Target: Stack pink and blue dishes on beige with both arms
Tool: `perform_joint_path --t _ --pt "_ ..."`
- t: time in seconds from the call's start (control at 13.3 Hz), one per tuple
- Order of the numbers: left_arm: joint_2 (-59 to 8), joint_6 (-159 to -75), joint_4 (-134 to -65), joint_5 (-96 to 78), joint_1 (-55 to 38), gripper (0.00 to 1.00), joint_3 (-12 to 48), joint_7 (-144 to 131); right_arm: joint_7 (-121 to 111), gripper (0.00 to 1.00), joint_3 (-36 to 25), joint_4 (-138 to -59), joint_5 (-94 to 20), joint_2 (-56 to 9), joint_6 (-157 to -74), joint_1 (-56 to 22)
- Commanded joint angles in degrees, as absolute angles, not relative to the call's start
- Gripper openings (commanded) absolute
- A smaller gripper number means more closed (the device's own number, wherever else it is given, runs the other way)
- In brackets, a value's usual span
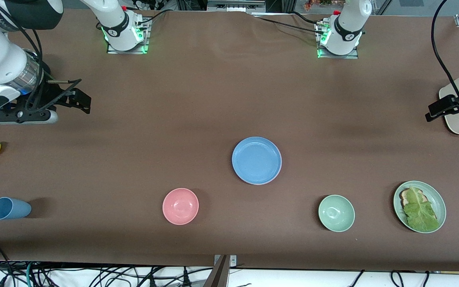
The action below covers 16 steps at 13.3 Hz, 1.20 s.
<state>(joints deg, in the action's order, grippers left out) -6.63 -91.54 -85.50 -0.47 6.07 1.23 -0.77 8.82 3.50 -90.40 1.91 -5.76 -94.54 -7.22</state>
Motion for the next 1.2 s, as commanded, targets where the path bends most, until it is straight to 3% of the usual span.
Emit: perform_joint_path --t 0.0,1.13 --pt "-6.5 -91.9 -85.3 -1.7 6.5 1.0 1.4 0.0 8.5 1.0 4.7 -89.0 2.4 -6.5 -94.0 -5.4" --pt "-6.5 -93.4 -85.3 -1.8 5.7 1.0 1.8 0.0 7.9 1.0 1.8 -87.7 2.2 -6.9 -93.2 -5.1"
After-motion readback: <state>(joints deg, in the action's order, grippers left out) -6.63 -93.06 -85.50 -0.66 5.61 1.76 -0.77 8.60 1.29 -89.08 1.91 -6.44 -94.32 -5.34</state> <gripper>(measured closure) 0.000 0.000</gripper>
